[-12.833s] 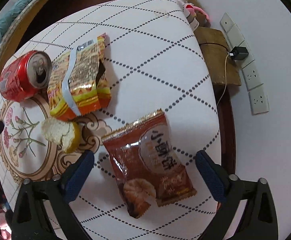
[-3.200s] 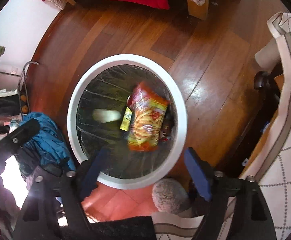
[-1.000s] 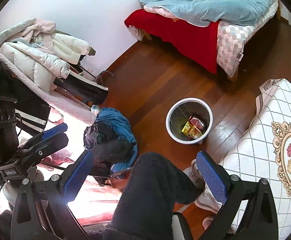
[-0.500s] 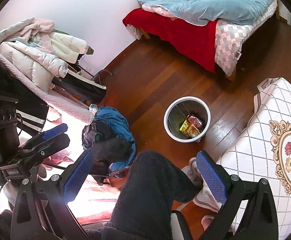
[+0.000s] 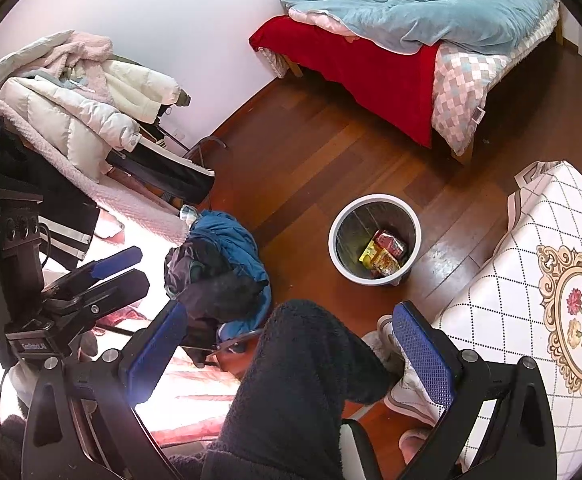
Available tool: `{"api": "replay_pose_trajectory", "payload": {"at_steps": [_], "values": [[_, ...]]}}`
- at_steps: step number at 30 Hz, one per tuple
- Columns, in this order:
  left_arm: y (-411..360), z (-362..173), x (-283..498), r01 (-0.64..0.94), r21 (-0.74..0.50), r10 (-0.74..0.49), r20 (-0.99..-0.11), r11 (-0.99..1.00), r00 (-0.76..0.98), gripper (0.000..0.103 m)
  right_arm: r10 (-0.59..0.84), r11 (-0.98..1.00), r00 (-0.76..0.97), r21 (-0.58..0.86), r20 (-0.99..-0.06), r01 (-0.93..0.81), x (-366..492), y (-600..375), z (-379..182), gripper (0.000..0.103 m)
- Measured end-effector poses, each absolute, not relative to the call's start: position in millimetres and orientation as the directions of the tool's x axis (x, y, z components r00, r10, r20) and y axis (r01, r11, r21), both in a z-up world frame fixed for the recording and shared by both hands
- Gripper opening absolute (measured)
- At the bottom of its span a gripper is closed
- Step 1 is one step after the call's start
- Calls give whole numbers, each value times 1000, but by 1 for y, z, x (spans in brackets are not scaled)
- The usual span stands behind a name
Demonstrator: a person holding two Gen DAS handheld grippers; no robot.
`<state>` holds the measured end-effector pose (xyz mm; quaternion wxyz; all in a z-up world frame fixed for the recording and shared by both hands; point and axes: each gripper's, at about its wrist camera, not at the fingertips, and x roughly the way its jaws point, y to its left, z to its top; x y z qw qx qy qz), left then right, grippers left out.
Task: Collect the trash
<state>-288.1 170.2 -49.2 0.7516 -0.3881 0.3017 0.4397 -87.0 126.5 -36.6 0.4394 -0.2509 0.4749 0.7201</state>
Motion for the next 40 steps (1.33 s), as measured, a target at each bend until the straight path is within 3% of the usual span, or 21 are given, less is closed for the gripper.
{"api": "replay_pose_trajectory", "payload": {"at_steps": [40], "values": [[164, -46, -287, -900, -328, 437, -791, 289, 428, 103, 376, -170, -489, 461, -787, -871, -98, 134, -43, 103]]}}
